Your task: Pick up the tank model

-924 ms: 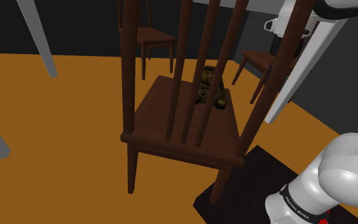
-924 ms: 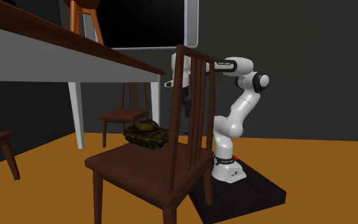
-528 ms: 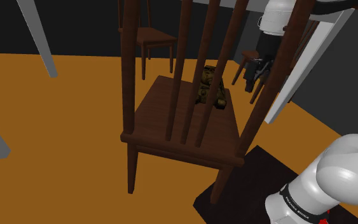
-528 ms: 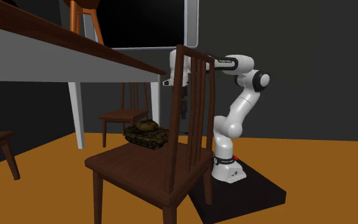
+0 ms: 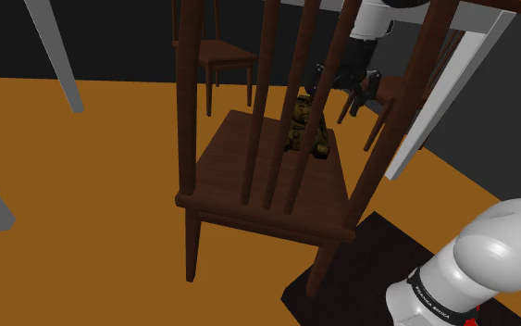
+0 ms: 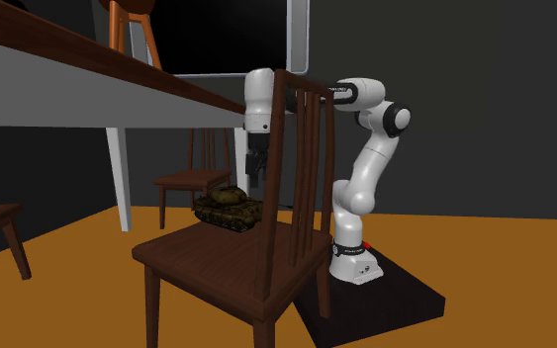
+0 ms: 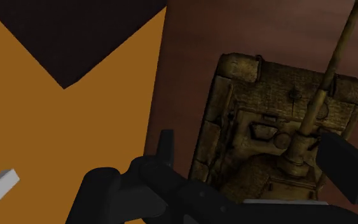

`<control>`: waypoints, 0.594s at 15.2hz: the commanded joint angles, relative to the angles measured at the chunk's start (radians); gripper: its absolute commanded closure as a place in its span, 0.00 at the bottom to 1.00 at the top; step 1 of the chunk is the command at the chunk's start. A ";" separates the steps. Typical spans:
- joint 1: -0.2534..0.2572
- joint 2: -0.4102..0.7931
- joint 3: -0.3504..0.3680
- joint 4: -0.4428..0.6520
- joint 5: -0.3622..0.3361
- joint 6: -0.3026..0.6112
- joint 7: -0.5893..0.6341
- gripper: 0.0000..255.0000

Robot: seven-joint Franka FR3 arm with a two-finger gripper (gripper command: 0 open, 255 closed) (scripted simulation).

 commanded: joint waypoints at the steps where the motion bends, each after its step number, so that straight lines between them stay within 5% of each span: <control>1: -0.016 0.074 0.084 0.072 -0.003 0.015 0.166 0.00; 3: -0.026 0.120 0.100 0.113 -0.017 0.029 0.269 0.00; 9: -0.002 0.117 0.091 0.028 -0.018 0.110 0.276 0.00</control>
